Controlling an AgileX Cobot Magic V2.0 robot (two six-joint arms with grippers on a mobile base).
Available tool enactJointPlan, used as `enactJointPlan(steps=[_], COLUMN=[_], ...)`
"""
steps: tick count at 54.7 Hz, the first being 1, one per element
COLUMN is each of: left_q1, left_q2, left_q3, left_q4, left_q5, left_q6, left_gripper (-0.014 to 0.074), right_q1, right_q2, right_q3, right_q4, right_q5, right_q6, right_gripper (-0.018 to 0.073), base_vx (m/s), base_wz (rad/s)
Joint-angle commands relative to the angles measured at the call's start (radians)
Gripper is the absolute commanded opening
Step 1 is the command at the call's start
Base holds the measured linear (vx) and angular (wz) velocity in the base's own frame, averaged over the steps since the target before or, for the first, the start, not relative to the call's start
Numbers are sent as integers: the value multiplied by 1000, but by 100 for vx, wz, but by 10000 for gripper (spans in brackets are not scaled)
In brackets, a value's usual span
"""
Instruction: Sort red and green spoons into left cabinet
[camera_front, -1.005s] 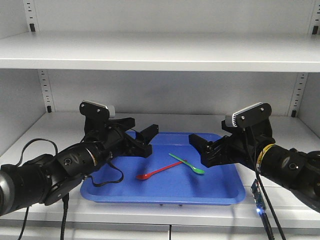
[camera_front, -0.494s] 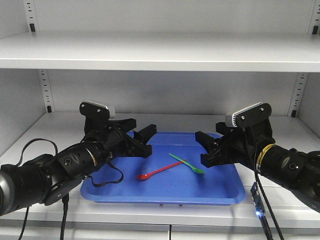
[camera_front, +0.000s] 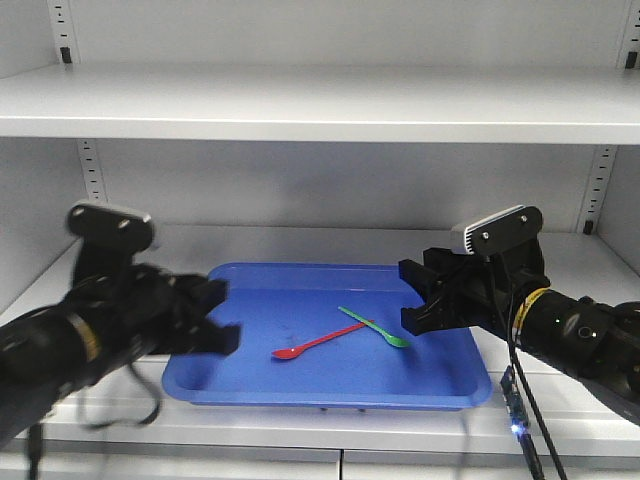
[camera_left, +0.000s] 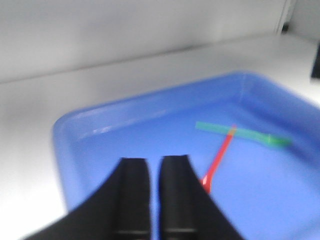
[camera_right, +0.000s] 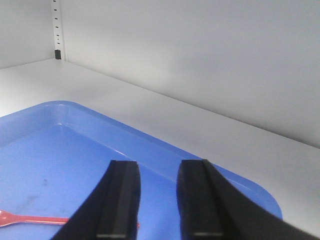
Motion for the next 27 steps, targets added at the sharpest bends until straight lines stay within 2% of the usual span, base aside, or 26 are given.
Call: enactJointPlan(steps=[1, 10, 15, 27], left_q1=[-3, 41, 70, 198], left_q2=[-140, -325, -425, -635], left_q3=[80, 281, 375, 561], left_q4=[-20, -68, -70, -93], left_q5=[-75, -77, -84, -161], left_q6=[45, 54, 54, 75], left_gripper=[-10, -9, -8, -8], right_q1=[-1, -1, -1, -1], right_q2=[-44, -44, -44, -44], right_q3=[-36, -36, -36, -36], right_q4=[23, 23, 23, 23], right_q5=[-58, -58, -58, -58], right_q6=[-2, -2, -2, -2], right_gripper=[246, 228, 228, 228], base_vx=[0, 0, 0, 0], base_wz=[1, 1, 1, 0])
